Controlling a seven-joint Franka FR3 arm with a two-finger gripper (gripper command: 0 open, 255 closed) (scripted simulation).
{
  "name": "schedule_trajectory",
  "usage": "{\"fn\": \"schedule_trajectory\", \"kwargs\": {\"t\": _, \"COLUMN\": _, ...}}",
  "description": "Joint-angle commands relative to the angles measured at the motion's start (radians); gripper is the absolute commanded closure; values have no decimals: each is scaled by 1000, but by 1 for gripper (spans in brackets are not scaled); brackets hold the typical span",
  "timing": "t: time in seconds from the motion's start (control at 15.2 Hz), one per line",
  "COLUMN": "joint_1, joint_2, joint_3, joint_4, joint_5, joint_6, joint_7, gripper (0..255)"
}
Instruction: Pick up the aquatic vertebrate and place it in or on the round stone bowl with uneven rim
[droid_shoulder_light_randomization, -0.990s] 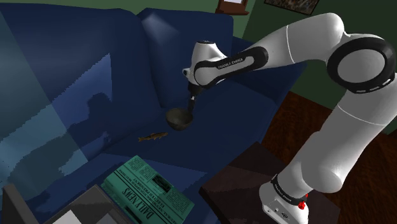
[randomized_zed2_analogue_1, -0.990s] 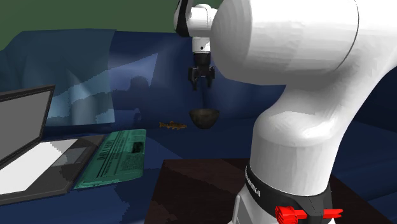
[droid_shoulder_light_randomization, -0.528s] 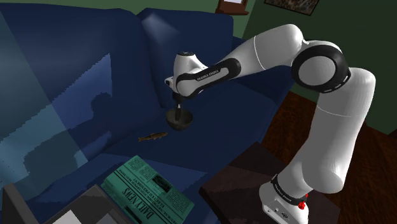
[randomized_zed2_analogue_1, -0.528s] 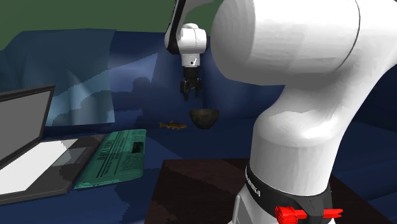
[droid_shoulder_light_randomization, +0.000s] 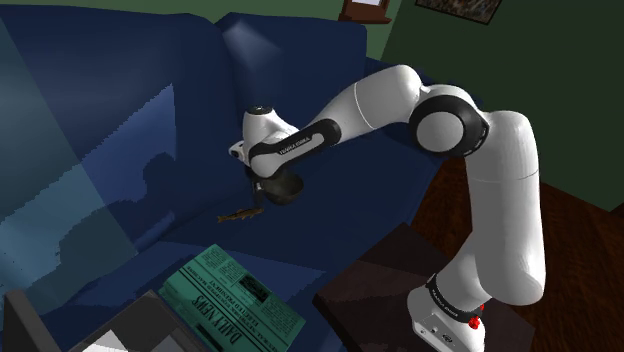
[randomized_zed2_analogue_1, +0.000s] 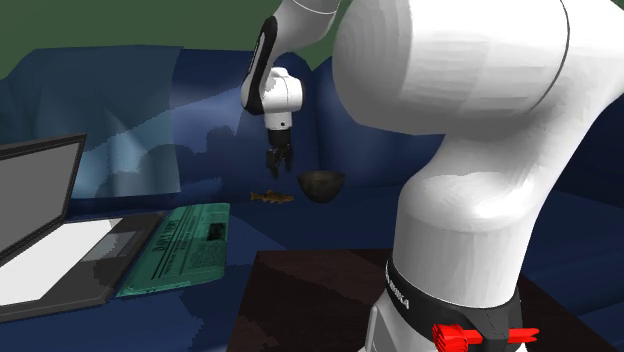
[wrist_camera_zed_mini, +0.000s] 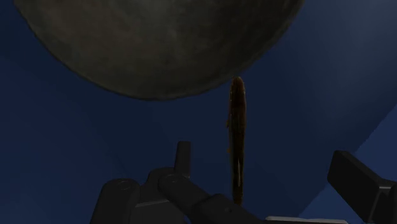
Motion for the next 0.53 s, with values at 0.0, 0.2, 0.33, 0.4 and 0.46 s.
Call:
{"fn": "schedule_trajectory", "kwargs": {"t": 0.0, "joint_1": 18, "joint_2": 62, "joint_3": 9, "joint_4": 55, "joint_5": -20, "joint_6": 5, "joint_7": -27, "gripper": 0}}
{"fn": "schedule_trajectory", "kwargs": {"t": 0.2, "joint_1": 39, "joint_2": 138, "joint_3": 17, "joint_4": 126, "joint_5": -43, "joint_6": 7, "joint_7": -59, "gripper": 0}}
{"fn": "schedule_trajectory", "kwargs": {"t": 0.33, "joint_1": 40, "joint_2": 158, "joint_3": 15, "joint_4": 131, "joint_5": -45, "joint_6": 22, "joint_7": -58, "gripper": 0}}
{"fn": "schedule_trajectory", "kwargs": {"t": 0.4, "joint_1": 40, "joint_2": 168, "joint_3": 14, "joint_4": 134, "joint_5": -46, "joint_6": 30, "joint_7": -57, "gripper": 0}}
{"fn": "schedule_trajectory", "kwargs": {"t": 0.46, "joint_1": 41, "joint_2": 178, "joint_3": 12, "joint_4": 137, "joint_5": -47, "joint_6": 37, "joint_7": -57, "gripper": 0}}
